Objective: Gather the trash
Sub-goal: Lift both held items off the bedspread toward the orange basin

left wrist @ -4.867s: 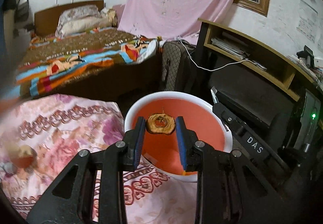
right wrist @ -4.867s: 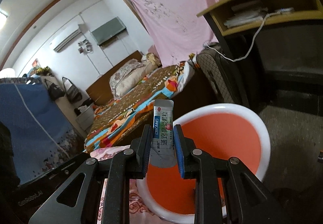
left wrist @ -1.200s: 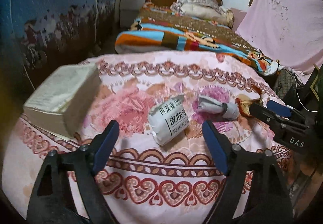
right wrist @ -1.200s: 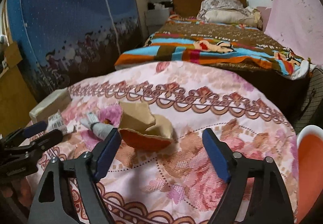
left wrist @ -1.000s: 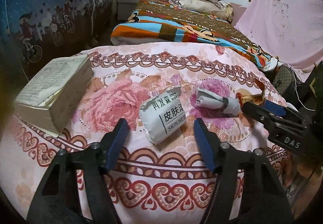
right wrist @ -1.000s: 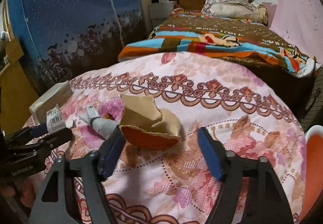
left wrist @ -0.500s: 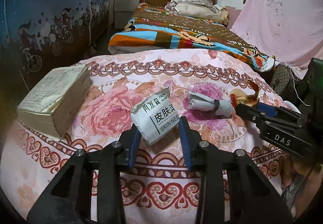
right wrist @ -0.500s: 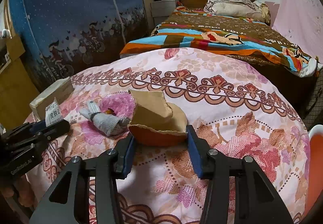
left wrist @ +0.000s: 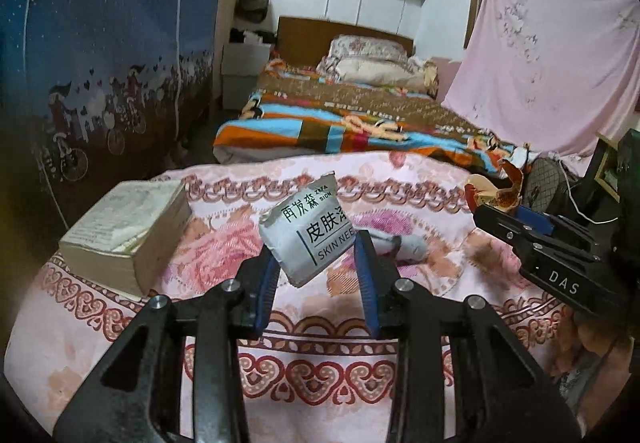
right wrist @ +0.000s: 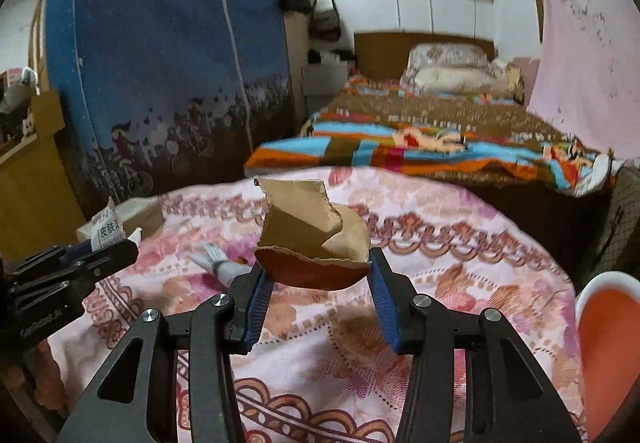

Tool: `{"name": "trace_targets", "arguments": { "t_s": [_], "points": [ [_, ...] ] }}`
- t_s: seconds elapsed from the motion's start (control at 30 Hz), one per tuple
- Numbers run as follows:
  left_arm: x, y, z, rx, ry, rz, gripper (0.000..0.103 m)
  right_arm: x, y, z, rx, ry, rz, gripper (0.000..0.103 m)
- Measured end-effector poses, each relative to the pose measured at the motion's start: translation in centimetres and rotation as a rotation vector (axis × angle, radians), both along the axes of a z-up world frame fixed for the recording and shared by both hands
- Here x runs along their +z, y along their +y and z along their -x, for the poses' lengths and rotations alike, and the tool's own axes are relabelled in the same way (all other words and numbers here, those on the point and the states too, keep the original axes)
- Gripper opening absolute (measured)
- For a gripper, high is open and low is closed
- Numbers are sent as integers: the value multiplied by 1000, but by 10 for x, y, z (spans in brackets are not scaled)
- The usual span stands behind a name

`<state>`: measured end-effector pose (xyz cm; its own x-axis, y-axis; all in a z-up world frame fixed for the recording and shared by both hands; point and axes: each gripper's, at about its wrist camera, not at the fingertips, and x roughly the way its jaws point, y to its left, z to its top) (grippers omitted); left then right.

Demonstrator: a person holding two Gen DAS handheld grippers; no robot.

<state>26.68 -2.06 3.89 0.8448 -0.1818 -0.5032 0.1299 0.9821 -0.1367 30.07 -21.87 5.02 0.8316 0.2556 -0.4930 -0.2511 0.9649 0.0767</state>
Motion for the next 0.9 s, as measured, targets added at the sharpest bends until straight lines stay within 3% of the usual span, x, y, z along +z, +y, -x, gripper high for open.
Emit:
{"name": "trace_targets", "arguments": {
  "t_s": [0.53, 0.9],
  "points": [
    [32, -30, 45, -68, -220, -76, 21, 34, -22, 56, -23, -337, -92, 45],
    [53, -66, 66, -172, -317, -125, 21, 54, -56, 92, -86, -439, -45, 45]
  ]
}}
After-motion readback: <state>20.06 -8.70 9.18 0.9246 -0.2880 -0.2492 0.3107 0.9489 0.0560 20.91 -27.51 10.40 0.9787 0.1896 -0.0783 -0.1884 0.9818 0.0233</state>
